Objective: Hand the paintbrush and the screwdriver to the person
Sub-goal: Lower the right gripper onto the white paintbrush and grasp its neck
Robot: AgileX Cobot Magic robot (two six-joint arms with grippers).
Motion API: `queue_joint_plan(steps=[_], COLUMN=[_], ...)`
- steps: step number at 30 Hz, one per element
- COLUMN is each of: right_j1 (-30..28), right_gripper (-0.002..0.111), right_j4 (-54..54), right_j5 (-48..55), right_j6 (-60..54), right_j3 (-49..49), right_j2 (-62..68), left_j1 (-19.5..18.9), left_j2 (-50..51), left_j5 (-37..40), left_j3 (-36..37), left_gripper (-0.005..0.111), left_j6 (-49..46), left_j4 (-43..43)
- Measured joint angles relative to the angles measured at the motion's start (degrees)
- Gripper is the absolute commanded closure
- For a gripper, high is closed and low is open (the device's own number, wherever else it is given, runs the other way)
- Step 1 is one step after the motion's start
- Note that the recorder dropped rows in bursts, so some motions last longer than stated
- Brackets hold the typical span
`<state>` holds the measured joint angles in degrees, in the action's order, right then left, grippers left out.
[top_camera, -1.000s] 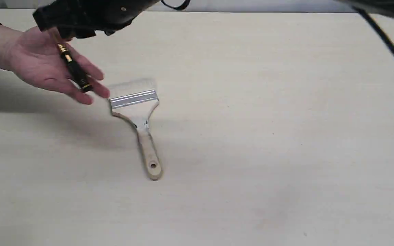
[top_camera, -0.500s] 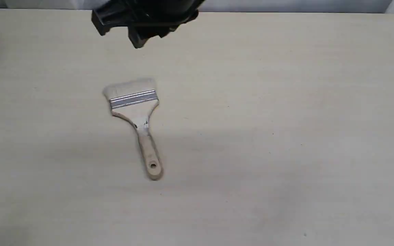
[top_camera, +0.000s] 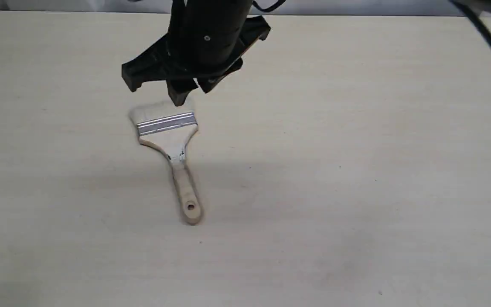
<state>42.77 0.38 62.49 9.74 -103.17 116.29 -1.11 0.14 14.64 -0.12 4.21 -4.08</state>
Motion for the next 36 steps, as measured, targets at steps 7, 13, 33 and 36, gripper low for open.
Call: queue_joint_plan(steps=[7, 13, 33, 36], right_j1=[0.00, 0.00, 0.00, 0.00], right_gripper=[0.055, 0.054, 0.054, 0.054], right_j4=[0.00, 0.22, 0.60, 0.60], right_j5=[-1.46, -4.07, -13.87, -13.99], right_j6=[0.00, 0.00, 1.90, 1.90], right_j3=[0.00, 0.00, 0.00, 0.00], right_j2=[4.76, 7.58, 15.95, 17.12], left_j1=[0.00, 0.00, 0.00, 0.00], left_j2=[0.00, 0.00, 0.00, 0.00], left_j5=[0.00, 0.00, 0.00, 0.00], left_j3=[0.00, 0.00, 0.00, 0.00], left_gripper=[0.107, 0.107, 0.107, 0.107], left_j6=[0.00, 0.00, 0.00, 0.00], left_j4=[0.00, 0.00, 0.00, 0.00])
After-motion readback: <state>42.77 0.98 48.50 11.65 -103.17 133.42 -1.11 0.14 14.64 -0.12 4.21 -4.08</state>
